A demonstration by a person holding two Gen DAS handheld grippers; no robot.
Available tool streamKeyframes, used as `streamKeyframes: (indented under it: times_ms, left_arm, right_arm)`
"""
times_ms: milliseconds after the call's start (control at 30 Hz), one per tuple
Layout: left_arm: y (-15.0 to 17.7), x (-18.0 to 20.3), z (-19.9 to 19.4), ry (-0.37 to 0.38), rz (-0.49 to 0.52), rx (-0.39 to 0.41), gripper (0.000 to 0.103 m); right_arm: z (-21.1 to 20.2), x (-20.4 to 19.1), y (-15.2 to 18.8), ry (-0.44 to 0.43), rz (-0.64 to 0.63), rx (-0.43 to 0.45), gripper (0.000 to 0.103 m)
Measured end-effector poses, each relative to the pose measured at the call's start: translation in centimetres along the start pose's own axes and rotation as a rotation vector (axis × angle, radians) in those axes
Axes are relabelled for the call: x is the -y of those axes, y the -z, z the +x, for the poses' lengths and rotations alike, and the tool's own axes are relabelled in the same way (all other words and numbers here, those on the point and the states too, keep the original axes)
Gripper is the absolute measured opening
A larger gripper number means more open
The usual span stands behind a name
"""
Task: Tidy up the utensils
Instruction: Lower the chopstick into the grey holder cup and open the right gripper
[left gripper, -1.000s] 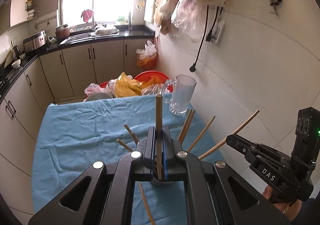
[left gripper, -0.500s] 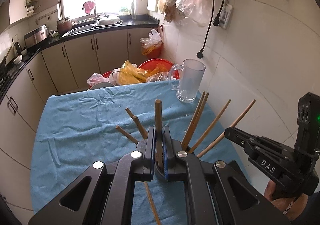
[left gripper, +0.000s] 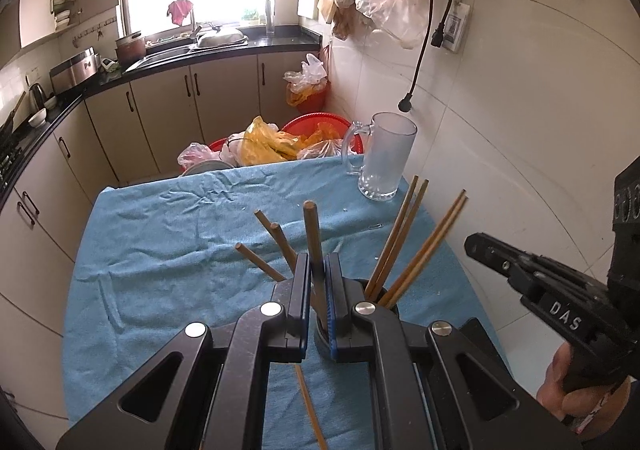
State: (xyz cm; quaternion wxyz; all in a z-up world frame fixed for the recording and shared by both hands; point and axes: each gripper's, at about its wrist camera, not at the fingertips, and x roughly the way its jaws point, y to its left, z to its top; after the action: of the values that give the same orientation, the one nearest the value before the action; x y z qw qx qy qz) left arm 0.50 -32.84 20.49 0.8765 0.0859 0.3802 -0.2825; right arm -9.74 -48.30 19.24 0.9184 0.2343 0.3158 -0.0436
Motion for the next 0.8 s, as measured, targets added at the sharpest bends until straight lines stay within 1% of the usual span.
streamKeyframes:
  times_ms: [200,400,467,533,633,700,767,800]
  left_arm:
    - [0.1,0.1,-0.5,-0.008,0.002,0.012,0.006]
    - [0.2,0.2,-1.0,-0.016,0.002,0.019,0.007]
    - [0.2,0.2,-1.1,-0.018,0.003,0.020,0.011]
    - [0.2,0.3,-1.2,-0.024,0.004,0.025,0.025]
    - [0.2,0.3,-1.5,-0.030,0.004,0.035,0.027]
    - [0.2,0.3,-1.6,-0.031,0.003,0.037,0.028]
    - [0.2,0.3,-1.7,-0.036,0.003,0.042,0.029]
    - [0.2,0.3,-1.8,-0.040,0.002,0.045,0.032]
  right_arm:
    - [-1.3,0.1,-0.8,0.004,0.011,0.035,0.008]
    - [-2.8,0.6,-0.7,0.013,0.045,0.057,0.008]
    - [-3.2,0.7,-0.7,0.013,0.054,0.060,0.008]
    - [-3.4,0.7,-0.7,0.013,0.062,0.056,0.008]
    - [-3.8,0.8,-0.5,0.017,0.075,0.054,0.009]
    - [-3.9,0.8,-0.3,0.021,0.080,0.053,0.013]
    - [-4.1,0.9,-0.1,0.023,0.086,0.051,0.015]
    - [-4.1,0.9,-0.1,0.024,0.087,0.050,0.015]
